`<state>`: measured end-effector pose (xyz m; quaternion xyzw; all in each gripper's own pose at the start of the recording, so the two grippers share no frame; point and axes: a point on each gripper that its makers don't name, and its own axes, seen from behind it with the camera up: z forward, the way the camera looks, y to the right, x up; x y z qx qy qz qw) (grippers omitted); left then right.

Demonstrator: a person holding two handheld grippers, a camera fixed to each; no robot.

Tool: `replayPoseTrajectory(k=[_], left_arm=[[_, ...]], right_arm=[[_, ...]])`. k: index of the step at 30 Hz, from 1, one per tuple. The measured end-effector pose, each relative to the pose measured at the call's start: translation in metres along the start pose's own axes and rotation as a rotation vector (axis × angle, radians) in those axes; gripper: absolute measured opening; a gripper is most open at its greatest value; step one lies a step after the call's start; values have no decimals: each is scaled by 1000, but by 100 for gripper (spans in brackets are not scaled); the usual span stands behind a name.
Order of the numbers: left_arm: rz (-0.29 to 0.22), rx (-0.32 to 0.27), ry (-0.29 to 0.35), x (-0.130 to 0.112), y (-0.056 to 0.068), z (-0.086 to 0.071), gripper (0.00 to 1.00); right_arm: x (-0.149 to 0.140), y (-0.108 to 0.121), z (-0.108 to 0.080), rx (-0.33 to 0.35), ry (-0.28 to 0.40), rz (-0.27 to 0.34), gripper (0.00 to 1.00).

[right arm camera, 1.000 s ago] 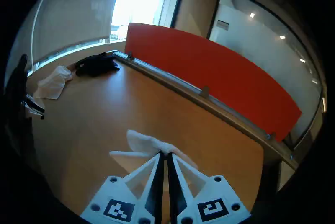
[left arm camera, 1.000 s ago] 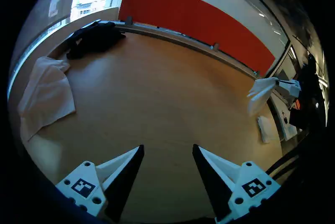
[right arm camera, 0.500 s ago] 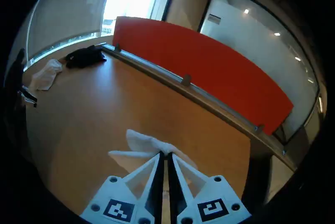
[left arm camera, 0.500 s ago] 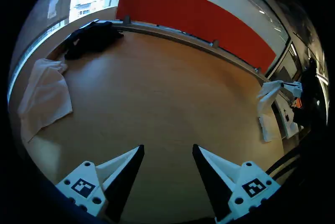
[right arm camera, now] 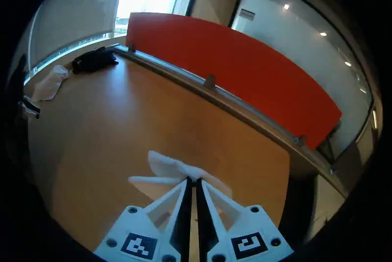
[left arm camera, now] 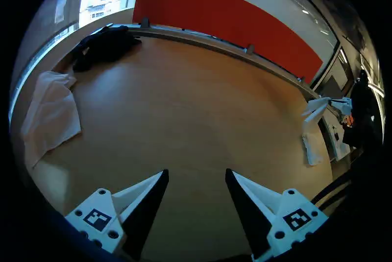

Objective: Fold towel

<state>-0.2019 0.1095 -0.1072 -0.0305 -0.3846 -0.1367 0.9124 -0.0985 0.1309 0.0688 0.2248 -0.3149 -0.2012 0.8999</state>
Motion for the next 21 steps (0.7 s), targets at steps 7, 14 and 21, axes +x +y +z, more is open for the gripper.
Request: replayPoseTrajectory(k=[7, 14, 21], left_arm=[[4, -3, 0, 1, 4, 0, 85], [13, -13, -3, 1, 9, 0, 85], [28, -24, -13, -3, 15, 1, 85]], right_arm=[[-20, 1, -7, -3, -25, 3, 6], [-58, 9, -24, -23, -70, 21, 6], [-108, 8, -43, -38, -134, 40, 5]])
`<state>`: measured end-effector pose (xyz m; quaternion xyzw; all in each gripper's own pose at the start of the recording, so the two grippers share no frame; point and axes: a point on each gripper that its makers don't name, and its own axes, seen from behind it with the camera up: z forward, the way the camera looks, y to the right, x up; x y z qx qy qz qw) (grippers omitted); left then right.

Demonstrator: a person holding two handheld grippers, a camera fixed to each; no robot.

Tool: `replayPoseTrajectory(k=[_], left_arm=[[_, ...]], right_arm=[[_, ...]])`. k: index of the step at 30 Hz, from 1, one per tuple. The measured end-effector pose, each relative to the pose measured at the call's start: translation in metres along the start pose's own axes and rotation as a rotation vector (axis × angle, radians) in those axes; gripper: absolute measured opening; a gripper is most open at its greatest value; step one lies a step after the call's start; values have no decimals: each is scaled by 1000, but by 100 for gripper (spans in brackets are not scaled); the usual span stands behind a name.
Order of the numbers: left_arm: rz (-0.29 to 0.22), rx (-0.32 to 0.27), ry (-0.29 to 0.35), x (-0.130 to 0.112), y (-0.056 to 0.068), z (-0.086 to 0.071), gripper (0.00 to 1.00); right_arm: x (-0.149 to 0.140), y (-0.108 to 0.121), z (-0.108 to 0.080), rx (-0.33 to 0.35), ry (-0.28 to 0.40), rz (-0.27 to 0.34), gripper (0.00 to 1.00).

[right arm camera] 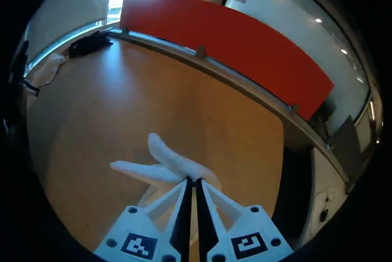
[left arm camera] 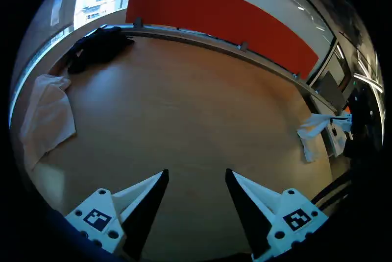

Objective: Fold towel

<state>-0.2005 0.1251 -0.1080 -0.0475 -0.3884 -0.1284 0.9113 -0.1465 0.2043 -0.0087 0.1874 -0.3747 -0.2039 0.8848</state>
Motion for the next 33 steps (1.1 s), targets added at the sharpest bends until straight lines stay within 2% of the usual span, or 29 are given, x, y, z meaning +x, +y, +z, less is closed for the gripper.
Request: replayPoseTrajectory(k=[9, 18, 33], left_arm=[[17, -6, -7, -3, 5, 0, 85], [20, -1, -9, -7, 5, -2, 85], [20, 14, -12, -10, 0, -3, 85]], right_arm=[[-64, -3, -6, -20, -91, 17, 5], [-116, -4, -5, -53, -183, 57, 6], [-179, -23, 3, -59, -300, 141, 5]])
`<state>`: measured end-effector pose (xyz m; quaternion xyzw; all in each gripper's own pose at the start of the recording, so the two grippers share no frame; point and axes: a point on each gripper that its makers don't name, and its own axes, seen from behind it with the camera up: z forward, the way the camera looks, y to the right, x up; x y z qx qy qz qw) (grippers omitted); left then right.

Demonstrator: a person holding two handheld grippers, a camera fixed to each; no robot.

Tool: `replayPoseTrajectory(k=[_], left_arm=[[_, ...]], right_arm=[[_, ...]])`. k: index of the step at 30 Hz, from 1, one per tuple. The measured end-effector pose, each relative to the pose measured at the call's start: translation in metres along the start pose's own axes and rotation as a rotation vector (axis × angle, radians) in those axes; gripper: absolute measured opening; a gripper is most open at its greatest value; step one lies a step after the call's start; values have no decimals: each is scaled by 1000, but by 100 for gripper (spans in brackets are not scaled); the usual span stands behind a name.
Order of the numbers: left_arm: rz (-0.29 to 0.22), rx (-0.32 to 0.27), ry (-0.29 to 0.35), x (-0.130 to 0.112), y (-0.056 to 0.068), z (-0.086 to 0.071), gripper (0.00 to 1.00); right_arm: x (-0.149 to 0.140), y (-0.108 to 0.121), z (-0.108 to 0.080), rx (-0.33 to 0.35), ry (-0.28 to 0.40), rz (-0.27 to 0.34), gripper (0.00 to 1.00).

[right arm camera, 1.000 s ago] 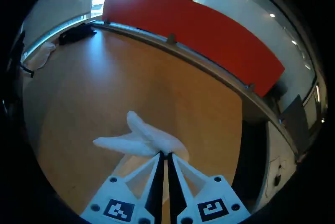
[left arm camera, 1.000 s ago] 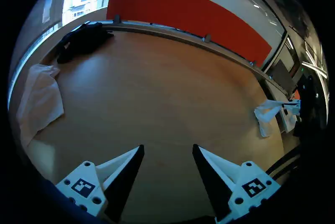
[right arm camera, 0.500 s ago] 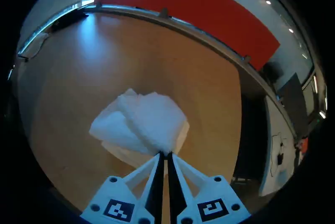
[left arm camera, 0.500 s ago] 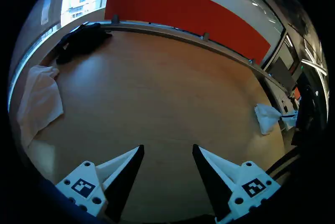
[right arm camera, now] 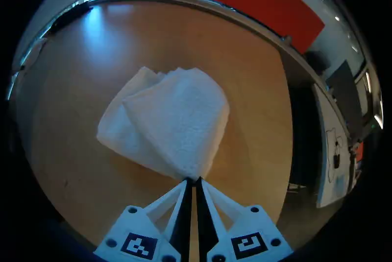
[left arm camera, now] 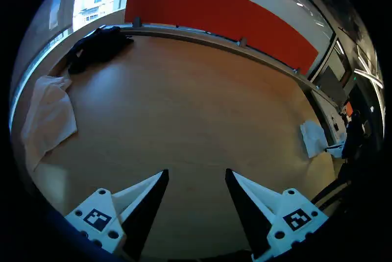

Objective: Fold towel

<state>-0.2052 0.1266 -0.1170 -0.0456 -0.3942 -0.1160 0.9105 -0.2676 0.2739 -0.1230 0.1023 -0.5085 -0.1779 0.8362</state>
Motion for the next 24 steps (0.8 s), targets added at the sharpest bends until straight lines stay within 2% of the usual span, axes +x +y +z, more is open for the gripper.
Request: replayPoseTrajectory(k=[9, 17, 20, 24], left_arm=[[6, 5, 0, -1, 0, -1, 85], [5, 5, 1, -1, -1, -3, 85], [5, 3, 1, -1, -1, -3, 85], [7, -1, 1, -1, 0, -3, 85]], right_arm=[[-14, -4, 12, -8, -35, 48, 6], [-11, -6, 10, -18, -15, 56, 7], [-10, -9, 7, -18, -4, 55, 12], [-10, -13, 4, -17, 9, 53, 31]])
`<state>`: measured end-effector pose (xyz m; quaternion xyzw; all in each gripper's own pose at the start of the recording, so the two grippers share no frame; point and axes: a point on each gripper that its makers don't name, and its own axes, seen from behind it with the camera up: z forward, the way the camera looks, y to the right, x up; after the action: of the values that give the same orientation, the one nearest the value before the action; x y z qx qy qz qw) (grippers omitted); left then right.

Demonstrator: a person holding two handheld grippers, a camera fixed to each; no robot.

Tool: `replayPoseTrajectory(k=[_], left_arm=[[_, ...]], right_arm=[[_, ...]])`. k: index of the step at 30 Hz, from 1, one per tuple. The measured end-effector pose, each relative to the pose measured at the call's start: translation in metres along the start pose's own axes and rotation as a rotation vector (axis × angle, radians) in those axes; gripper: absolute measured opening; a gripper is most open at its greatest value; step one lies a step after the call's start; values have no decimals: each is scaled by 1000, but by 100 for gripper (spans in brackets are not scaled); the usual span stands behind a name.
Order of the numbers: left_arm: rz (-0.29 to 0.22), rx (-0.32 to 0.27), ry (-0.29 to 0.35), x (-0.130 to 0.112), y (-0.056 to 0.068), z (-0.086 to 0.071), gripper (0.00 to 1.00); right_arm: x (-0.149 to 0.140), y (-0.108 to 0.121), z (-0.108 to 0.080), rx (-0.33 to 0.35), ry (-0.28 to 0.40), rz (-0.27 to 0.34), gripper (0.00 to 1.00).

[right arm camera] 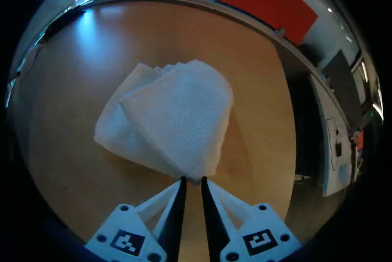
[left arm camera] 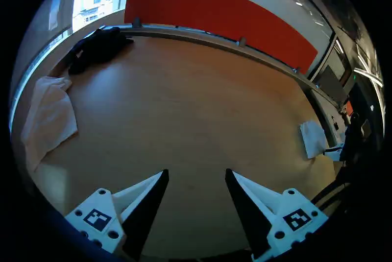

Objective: Fold towel

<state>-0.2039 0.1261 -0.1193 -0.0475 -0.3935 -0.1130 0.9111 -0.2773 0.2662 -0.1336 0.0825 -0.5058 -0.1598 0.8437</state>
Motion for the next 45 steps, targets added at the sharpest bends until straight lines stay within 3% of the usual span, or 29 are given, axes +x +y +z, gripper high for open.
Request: replayPoseTrajectory(k=[3, 10, 21, 33, 45], left_arm=[[4, -3, 1, 1, 1, 0, 85], [5, -9, 3, 3, 1, 0, 85], [-1, -10, 7, 3, -1, 0, 85], [-18, 3, 13, 3, -11, -5, 85], [-27, 7, 13, 2, -17, -6, 85]], right_arm=[[-1, -1, -3, -3, 4, -5, 45], [5, -9, -8, 1, 30, -6, 54], [47, -37, -15, 39, 122, -34, 54], [86, -80, 0, 95, 163, -85, 54], [95, -80, 6, 87, 165, -91, 48]])
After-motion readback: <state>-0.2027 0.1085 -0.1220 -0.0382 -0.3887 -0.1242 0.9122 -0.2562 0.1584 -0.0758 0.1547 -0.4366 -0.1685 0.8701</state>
